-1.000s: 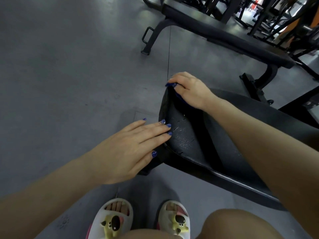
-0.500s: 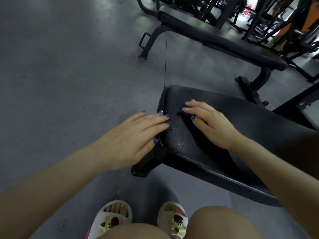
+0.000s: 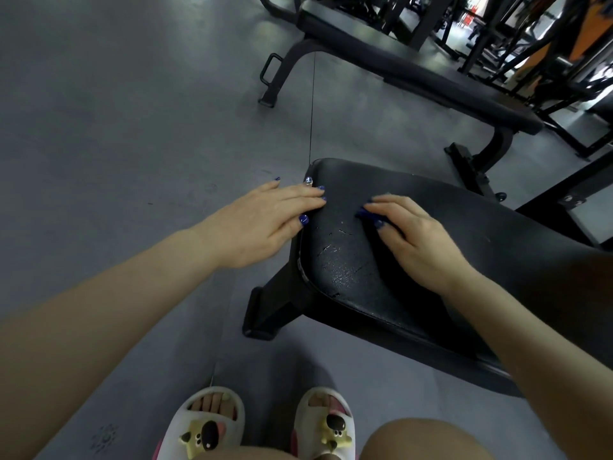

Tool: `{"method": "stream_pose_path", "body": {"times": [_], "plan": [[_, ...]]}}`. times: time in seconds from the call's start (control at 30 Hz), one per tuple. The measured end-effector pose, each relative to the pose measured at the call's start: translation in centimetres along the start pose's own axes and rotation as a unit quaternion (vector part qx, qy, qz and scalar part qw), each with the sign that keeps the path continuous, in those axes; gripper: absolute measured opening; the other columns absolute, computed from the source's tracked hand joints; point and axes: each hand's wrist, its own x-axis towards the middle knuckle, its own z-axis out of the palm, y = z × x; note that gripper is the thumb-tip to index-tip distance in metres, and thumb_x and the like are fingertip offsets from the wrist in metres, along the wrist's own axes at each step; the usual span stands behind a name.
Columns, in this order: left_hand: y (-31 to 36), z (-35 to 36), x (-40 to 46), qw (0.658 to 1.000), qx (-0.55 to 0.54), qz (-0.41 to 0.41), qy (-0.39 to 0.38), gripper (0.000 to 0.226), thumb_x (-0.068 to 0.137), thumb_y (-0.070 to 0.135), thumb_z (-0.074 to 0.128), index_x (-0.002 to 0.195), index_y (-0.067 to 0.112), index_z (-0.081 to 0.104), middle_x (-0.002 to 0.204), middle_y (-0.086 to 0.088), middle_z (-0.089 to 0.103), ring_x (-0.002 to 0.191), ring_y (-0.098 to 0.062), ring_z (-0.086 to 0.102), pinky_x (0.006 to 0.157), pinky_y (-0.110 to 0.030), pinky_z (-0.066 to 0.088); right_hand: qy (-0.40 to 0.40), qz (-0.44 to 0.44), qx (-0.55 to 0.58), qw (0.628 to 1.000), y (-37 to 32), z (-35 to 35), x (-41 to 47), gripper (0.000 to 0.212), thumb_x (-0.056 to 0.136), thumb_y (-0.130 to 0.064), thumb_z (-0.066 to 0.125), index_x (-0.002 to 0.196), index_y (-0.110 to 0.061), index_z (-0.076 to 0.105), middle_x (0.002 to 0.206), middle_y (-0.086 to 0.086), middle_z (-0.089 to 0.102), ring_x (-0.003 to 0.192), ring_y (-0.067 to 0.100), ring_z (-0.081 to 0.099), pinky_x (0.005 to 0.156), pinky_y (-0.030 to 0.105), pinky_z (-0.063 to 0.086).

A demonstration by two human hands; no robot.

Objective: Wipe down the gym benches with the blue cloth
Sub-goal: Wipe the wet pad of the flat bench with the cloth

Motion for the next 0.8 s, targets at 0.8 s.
{"method": "stream_pose_path", "body": {"times": [0.8], "plan": [[-0.5, -0.8, 0.0, 0.999, -0.031, 0.000, -0.034, 0.051, 0.098, 0.029, 0.027, 0.148, 0.027, 0.035, 0.156, 0.016, 0.026, 0.143, 0.005, 0.016, 0.121, -0.032, 0.007, -0.066, -0.107, 0.042, 0.991, -4.6, -0.3, -1.3, 0.033, 0.097, -0.020, 0.045, 0.126, -0.019, 0.063, 0.138, -0.006, 0.053, 0.135, 0.006, 0.041, 0.113, 0.027, 0.032]]}}
